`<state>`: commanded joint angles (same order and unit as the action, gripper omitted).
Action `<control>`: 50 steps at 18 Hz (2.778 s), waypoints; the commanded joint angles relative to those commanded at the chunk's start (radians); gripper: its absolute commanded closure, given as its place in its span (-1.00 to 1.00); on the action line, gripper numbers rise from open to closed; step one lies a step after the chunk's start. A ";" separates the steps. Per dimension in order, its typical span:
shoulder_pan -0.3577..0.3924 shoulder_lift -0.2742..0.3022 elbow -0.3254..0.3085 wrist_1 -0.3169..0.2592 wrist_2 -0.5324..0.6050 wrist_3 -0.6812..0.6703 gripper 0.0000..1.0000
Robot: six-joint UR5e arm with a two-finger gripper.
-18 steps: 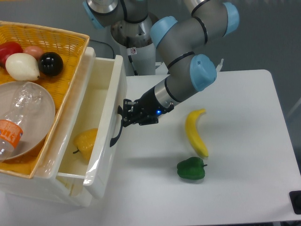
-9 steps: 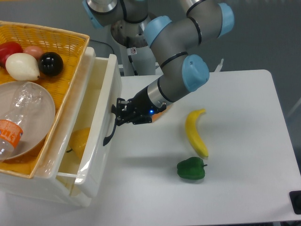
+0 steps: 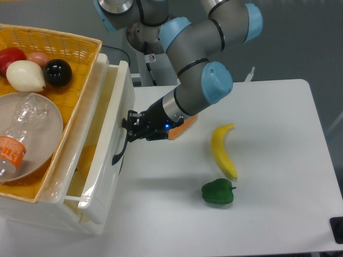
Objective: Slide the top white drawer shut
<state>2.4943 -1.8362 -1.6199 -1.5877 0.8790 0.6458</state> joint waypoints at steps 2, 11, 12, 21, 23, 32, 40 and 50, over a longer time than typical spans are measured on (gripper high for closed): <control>-0.002 0.000 0.000 0.000 -0.003 0.000 0.65; -0.023 -0.002 0.000 0.003 0.000 0.000 0.65; -0.029 -0.002 0.000 0.005 0.000 0.000 0.65; -0.041 0.003 -0.035 0.074 0.003 -0.028 0.65; -0.049 0.003 -0.035 0.074 0.003 -0.029 0.65; -0.048 0.003 -0.031 0.074 0.003 -0.032 0.65; -0.040 0.003 -0.023 0.072 0.002 -0.032 0.65; -0.009 0.005 -0.009 0.081 0.006 -0.020 0.55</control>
<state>2.4849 -1.8315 -1.6292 -1.5064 0.8851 0.6258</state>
